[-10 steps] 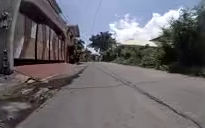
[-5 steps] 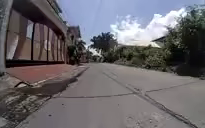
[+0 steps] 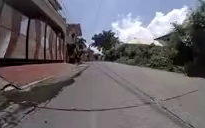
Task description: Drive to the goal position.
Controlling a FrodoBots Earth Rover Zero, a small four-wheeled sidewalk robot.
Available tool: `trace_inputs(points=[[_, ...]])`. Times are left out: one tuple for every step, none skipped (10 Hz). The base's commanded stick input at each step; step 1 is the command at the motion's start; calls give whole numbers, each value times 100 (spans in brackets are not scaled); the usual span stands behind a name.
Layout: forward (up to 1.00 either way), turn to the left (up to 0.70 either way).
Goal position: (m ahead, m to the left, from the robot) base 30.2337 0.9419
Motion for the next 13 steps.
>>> trace_inputs(points=[[100,-11],[100,-30],[100,-36],[100,-10],[100,-1],[100,-1],[100,-1],[100,10],[100,28],[100,37],[100,36],[100,36],[100,36]])
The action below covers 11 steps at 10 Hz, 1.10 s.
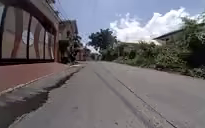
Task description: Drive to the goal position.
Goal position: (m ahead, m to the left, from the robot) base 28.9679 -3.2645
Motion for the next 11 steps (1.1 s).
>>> trace_inputs(points=[[100,2],[100,-1],[100,-1],[100,-1],[100,-1],[100,-3],[100,-3],[100,-4],[100,-4],[100,-3],[100,-9]])
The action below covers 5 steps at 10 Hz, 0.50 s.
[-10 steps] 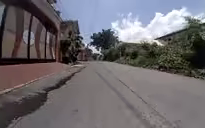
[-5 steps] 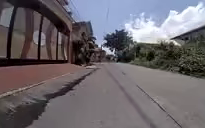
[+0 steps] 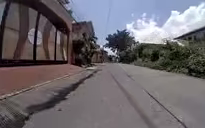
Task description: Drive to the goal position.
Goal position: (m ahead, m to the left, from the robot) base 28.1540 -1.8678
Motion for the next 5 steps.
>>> trace_inputs(points=[[100,-21],[100,-32],[100,-40],[100,-40],[100,-34]])
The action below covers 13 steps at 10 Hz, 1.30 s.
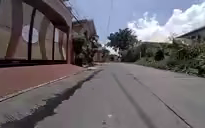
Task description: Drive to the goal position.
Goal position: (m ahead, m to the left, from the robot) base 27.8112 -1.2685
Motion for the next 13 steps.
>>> trace_inputs(points=[[100,-15],[100,-1],[100,-1],[100,-1],[100,-1],[100,-1],[100,-2],[100,-10],[100,-16],[100,-23],[100,-37],[100,-10],[100,-3]])
